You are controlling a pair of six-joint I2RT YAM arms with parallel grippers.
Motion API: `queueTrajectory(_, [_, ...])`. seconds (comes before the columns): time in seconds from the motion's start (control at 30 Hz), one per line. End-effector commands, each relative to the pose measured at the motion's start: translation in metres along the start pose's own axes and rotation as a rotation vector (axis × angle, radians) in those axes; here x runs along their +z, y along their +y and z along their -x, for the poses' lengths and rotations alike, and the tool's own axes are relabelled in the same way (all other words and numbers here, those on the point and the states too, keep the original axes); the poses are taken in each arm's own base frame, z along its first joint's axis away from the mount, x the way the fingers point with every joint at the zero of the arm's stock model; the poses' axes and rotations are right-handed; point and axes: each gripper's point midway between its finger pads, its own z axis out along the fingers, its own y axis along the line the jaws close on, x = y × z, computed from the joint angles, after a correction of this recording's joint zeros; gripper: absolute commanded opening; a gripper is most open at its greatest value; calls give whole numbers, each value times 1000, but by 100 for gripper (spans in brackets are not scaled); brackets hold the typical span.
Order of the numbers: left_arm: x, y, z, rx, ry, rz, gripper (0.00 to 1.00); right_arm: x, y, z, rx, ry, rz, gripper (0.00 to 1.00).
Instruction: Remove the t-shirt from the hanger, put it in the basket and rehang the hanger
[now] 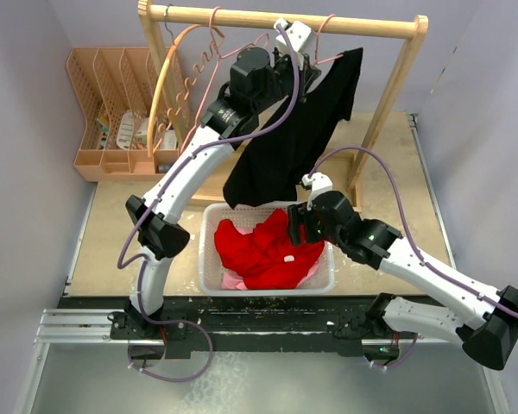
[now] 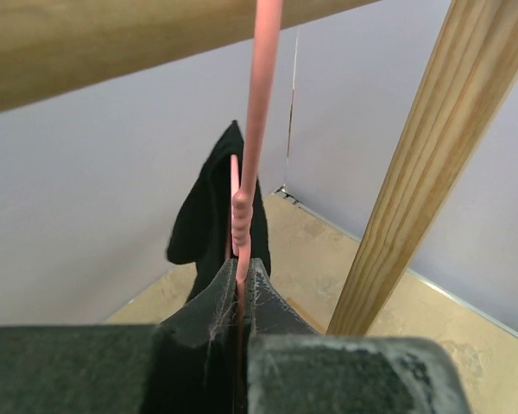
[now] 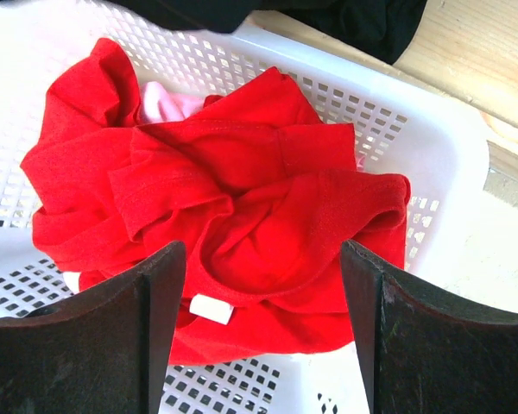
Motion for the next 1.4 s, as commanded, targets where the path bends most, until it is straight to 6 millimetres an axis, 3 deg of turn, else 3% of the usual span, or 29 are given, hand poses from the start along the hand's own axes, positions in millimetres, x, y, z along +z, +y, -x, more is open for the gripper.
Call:
queueTrajectory(0.0, [2, 0, 16, 31, -63, 3, 0, -5, 4, 10, 20, -48, 21, 74])
queueTrajectory(0.23, [-2, 3, 38, 55, -150, 22, 0, -6, 3, 9, 19, -52, 19, 74])
queueTrajectory(0.57, [-33, 11, 99, 127, -327, 93, 0, -9, 1, 10, 22, -68, 19, 74])
queueTrajectory(1.0, [-64, 10, 130, 174, -460, 112, 0, -6, 3, 19, 14, -94, 17, 73])
queueTrajectory(1.17, [-77, 12, 131, 196, -447, 132, 0, -11, 1, 38, 29, -152, -5, 73])
queueTrajectory(1.37, [-99, 14, 118, 227, -403, 153, 0, -27, 2, 86, 63, -280, -35, 73])
